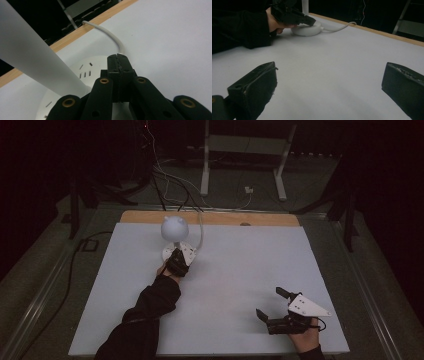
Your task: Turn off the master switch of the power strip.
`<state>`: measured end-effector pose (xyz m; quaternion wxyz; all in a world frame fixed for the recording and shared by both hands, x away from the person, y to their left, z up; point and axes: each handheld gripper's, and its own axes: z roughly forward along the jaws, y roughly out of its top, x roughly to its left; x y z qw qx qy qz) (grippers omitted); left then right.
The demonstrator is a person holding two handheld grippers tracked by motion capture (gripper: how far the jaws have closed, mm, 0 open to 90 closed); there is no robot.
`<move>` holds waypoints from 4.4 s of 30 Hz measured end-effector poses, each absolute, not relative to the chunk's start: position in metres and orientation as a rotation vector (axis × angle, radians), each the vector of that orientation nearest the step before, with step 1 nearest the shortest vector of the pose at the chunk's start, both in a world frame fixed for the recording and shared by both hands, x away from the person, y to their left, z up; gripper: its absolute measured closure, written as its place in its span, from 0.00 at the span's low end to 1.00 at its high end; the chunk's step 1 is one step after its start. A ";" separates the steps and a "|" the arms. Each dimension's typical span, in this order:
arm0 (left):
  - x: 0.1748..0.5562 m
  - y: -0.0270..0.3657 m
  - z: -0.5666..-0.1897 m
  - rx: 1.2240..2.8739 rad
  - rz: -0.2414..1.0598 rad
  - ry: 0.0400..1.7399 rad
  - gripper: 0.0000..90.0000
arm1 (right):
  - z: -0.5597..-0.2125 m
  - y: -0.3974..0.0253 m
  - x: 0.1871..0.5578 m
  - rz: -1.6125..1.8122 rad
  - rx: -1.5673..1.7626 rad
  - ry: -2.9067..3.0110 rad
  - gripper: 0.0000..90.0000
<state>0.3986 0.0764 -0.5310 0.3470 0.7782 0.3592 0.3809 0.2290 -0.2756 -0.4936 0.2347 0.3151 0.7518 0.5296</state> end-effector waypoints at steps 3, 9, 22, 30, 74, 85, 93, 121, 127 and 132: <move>0.399 0.076 -0.531 2.023 0.977 0.940 1.00 | -0.494 -0.276 0.229 1.453 0.866 2.065 0.00; 0.399 0.073 -0.530 2.039 0.999 0.948 1.00 | -0.494 -0.275 0.229 1.448 0.864 2.070 0.00; 0.399 0.066 -0.528 2.066 1.029 0.978 1.00 | -0.494 -0.274 0.229 1.449 0.861 2.073 0.00; 0.400 0.063 -0.526 2.079 1.017 1.006 1.00 | -0.495 -0.273 0.229 1.448 0.862 2.076 0.00; 0.405 0.067 -0.520 2.024 0.898 1.068 1.00 | -0.495 -0.273 0.229 1.450 0.862 2.076 0.00; 0.399 0.062 -0.503 2.010 0.869 1.032 1.00 | -0.495 -0.275 0.229 1.449 0.866 2.071 0.00; 0.394 0.067 -0.493 2.011 0.752 0.981 1.00 | -0.494 -0.275 0.229 1.453 0.868 2.067 0.00; 0.369 0.085 -0.455 2.080 0.429 0.809 0.67 | -0.495 -0.274 0.229 1.451 0.872 2.071 0.00; 0.362 0.087 -0.452 2.101 0.355 0.788 0.45 | -0.495 -0.275 0.229 1.449 0.872 2.070 0.00; 0.358 0.090 -0.452 2.130 0.265 0.764 0.17 | -0.495 -0.275 0.230 1.449 0.875 2.070 0.00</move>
